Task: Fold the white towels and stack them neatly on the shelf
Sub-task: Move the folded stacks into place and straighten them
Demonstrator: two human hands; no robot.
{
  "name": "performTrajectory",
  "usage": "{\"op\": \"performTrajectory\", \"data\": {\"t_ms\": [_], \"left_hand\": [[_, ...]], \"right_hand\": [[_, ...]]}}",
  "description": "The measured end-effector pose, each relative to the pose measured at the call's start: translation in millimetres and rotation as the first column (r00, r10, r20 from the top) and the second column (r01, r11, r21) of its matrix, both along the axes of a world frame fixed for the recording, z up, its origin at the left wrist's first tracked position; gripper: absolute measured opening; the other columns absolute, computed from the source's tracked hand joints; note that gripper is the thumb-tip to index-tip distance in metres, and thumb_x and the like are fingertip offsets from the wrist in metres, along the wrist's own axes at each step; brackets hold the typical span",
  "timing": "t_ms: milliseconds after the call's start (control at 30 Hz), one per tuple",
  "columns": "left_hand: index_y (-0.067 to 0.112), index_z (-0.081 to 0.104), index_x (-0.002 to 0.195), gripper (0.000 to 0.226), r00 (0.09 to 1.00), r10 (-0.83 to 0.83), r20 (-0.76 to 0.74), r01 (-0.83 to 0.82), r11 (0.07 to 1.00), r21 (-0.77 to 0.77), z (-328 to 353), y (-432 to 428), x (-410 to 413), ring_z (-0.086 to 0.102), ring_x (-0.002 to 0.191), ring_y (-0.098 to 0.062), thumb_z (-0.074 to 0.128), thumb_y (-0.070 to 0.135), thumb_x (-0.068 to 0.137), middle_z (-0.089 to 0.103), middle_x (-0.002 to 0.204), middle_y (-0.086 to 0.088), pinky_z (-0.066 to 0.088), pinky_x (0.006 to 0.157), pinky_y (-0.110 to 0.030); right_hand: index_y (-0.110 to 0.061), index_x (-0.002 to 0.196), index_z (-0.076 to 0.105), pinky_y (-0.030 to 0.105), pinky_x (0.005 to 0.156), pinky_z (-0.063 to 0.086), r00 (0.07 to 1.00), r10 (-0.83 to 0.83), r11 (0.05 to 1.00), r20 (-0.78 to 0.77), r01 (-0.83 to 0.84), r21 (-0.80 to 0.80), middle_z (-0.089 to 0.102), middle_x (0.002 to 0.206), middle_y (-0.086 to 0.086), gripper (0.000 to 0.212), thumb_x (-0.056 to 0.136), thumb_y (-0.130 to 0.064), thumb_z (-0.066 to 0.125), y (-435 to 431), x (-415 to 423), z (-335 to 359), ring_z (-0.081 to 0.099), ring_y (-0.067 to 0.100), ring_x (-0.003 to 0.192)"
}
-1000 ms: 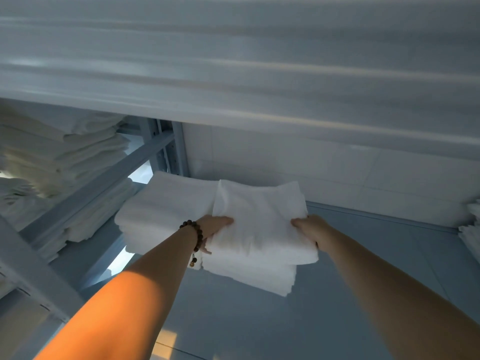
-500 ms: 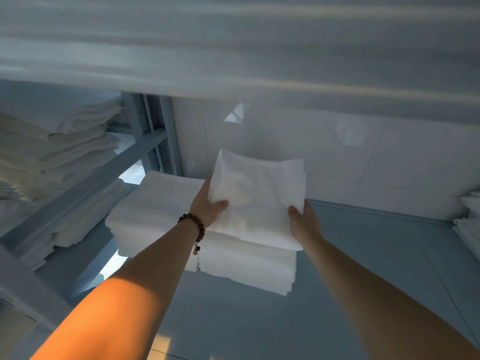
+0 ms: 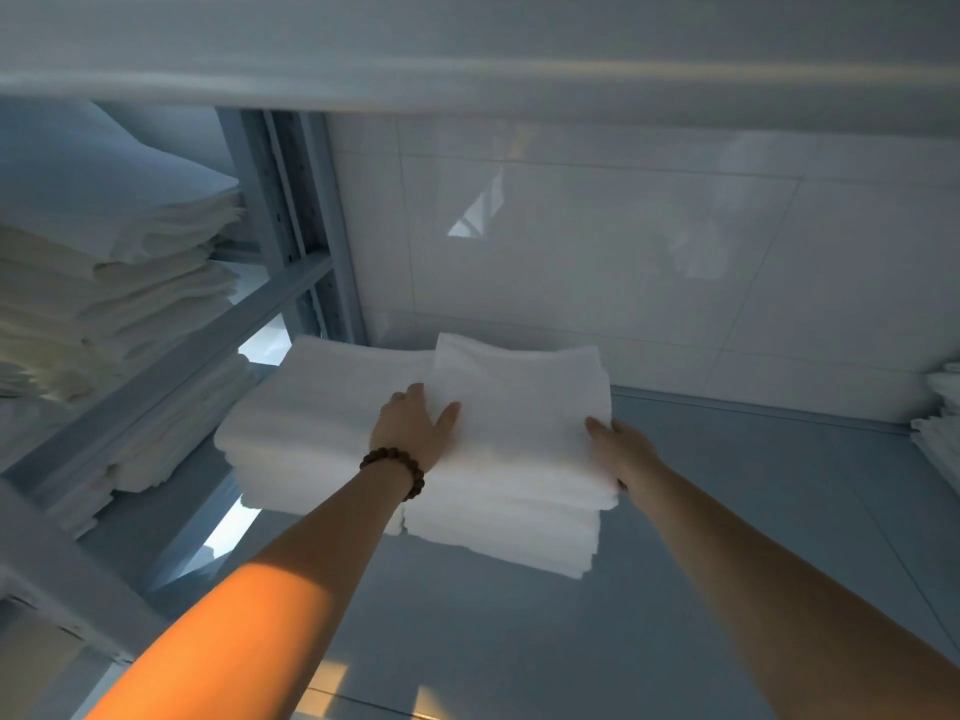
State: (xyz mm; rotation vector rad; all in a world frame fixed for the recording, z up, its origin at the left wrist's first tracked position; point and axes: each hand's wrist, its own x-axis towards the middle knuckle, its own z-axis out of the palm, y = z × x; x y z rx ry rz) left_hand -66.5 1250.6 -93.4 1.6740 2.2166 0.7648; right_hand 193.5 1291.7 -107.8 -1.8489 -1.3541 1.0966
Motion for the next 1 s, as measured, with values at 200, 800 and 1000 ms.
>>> {"op": "performTrajectory", "data": {"t_ms": [200,800,1000], "left_hand": [[0.036,0.004,0.149,0.083,0.652,-0.544,-0.528,0.555,0.817,-0.157,-12.2,-17.5,4.1,-0.003,0.146,-0.015,0.047,0.061,0.082,0.001,0.159,0.005,-0.002,0.117,-0.039],[0.017,0.044,0.137,0.051,0.706,-0.230,-0.670,0.426,0.893,0.142,15.2,40.6,14.0,0.043,0.130,-0.027,0.046,0.001,0.088,0.046,0.142,-0.008,0.032,0.109,-0.040],[0.022,0.015,0.149,0.068,0.657,-0.428,-0.621,0.428,0.890,-0.161,-29.4,23.3,5.4,0.016,0.144,-0.022,0.051,0.009,0.093,0.017,0.157,-0.003,0.015,0.118,-0.037]], "right_hand": [[-0.025,0.150,0.018,0.041,0.118,0.013,0.832,0.271,0.837,0.484,-0.453,0.308,0.013,0.158,0.000,0.086,0.082,-0.058,0.058,-23.7,15.8,5.3,0.011,0.018,0.146],[-0.016,0.151,0.013,0.031,0.116,0.020,0.463,0.168,0.690,0.870,-0.686,0.232,0.014,0.159,0.003,0.070,0.089,0.008,0.036,-11.6,-2.4,17.2,0.011,0.021,0.147],[-0.014,0.151,0.005,0.041,0.116,0.023,0.324,0.294,0.716,0.899,-0.698,0.017,0.008,0.159,0.005,0.064,0.095,-0.004,0.035,-26.6,-13.0,-2.3,0.004,0.023,0.147]]}}
